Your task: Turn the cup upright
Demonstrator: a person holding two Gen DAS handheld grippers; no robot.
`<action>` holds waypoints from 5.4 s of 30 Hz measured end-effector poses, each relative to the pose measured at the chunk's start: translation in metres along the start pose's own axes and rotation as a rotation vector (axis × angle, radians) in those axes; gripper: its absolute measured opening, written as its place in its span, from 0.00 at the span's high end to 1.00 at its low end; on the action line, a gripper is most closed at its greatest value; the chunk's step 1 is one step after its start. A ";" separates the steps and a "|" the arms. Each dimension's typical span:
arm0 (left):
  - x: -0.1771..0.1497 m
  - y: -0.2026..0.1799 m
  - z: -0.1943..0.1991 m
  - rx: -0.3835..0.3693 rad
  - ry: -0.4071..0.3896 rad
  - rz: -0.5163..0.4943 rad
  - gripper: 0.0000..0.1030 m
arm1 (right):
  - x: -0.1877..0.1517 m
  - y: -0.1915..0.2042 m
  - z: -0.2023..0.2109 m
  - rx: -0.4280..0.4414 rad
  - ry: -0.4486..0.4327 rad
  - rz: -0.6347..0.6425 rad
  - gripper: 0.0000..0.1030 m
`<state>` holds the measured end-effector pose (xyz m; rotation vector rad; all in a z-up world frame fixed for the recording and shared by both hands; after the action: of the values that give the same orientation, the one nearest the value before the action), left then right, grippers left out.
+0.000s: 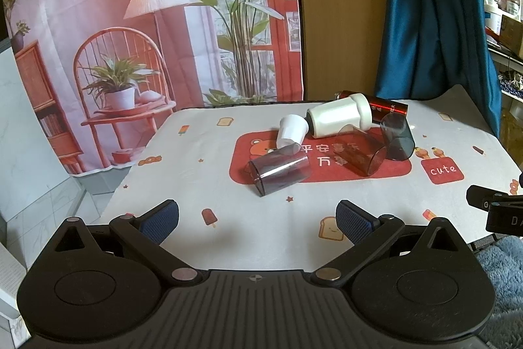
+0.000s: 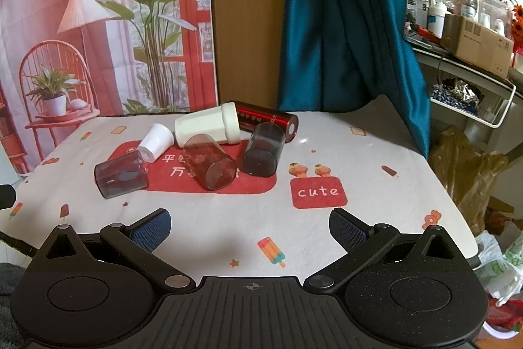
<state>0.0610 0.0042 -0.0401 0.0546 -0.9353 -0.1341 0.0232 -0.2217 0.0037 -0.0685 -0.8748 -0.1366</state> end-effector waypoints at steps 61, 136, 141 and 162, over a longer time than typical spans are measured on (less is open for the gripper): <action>-0.006 -0.008 -0.003 -0.025 0.018 0.005 0.00 | -0.009 0.001 -0.005 0.003 0.020 -0.011 0.00; -0.028 0.049 -0.141 -0.066 0.249 0.327 0.00 | -0.008 0.129 -0.147 0.461 0.199 0.303 0.19; -0.016 0.026 -0.153 -0.123 0.281 0.316 0.00 | 0.002 0.086 -0.131 0.414 0.152 0.234 0.12; 0.001 -0.082 -0.250 -0.154 0.448 0.219 0.30 | -0.021 -0.078 -0.156 0.225 0.137 -0.188 0.11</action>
<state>0.2555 -0.0801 -0.1963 -0.1555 -0.4768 0.0113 0.1172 -0.3149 -0.1117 0.2317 -0.7537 -0.2145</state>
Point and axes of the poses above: each gripper's, at about its wrist camera, not at the fingertips, and z roughly against the way its jaws point, y to its left, x to its top, the point moved 6 cm from there along -z, roughly the way its jaws point, and after that the axes turned 3 degrees about z, right-handed, at the moved point
